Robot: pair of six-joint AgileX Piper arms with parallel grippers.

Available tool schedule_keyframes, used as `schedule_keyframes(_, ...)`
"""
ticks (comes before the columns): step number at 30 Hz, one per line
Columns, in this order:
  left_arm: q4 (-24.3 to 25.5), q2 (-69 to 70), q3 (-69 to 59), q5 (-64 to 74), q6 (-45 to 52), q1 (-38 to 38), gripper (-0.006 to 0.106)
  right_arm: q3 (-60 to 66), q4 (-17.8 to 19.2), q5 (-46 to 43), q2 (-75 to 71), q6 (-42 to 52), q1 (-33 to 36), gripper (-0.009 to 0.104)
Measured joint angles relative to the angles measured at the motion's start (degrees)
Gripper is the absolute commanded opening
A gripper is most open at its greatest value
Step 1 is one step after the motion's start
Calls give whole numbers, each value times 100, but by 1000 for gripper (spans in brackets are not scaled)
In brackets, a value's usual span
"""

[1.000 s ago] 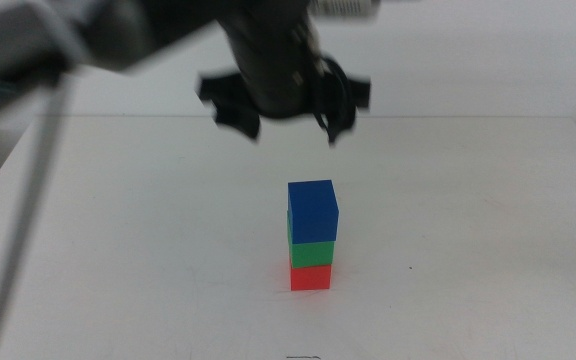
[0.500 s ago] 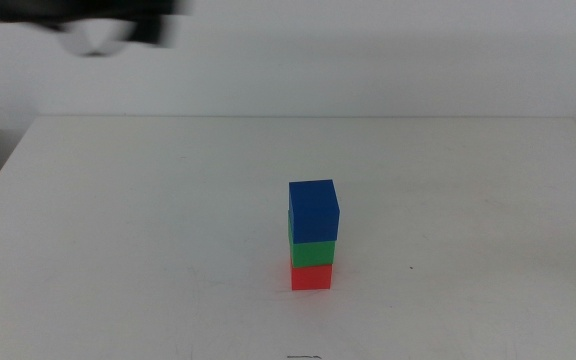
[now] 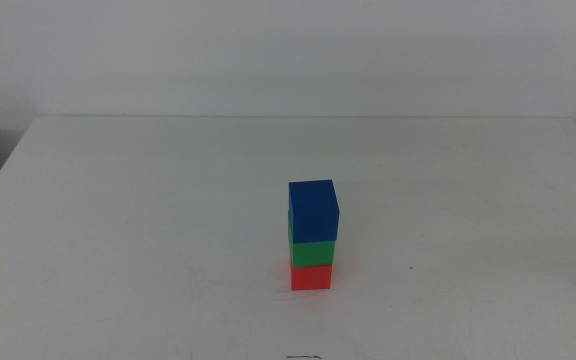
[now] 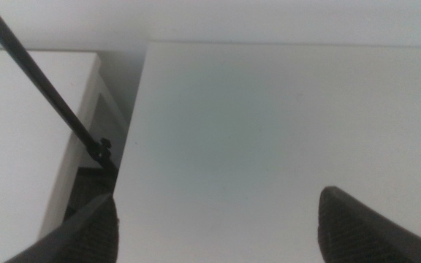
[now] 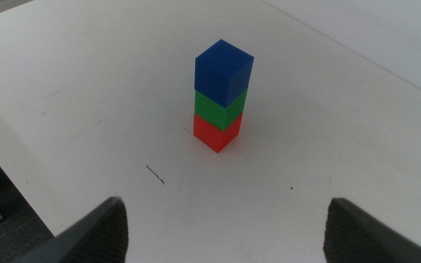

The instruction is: Stack red cubes first, then green, then blue cubes in a specific spot.

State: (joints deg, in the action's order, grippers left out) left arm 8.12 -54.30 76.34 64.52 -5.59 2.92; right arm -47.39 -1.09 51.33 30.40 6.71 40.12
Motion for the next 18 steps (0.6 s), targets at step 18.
schedule_keyframes(18, 237, 142, -55, -75, 38, -32, 94, 0, 6, 0, 0, 5, 0, 94)
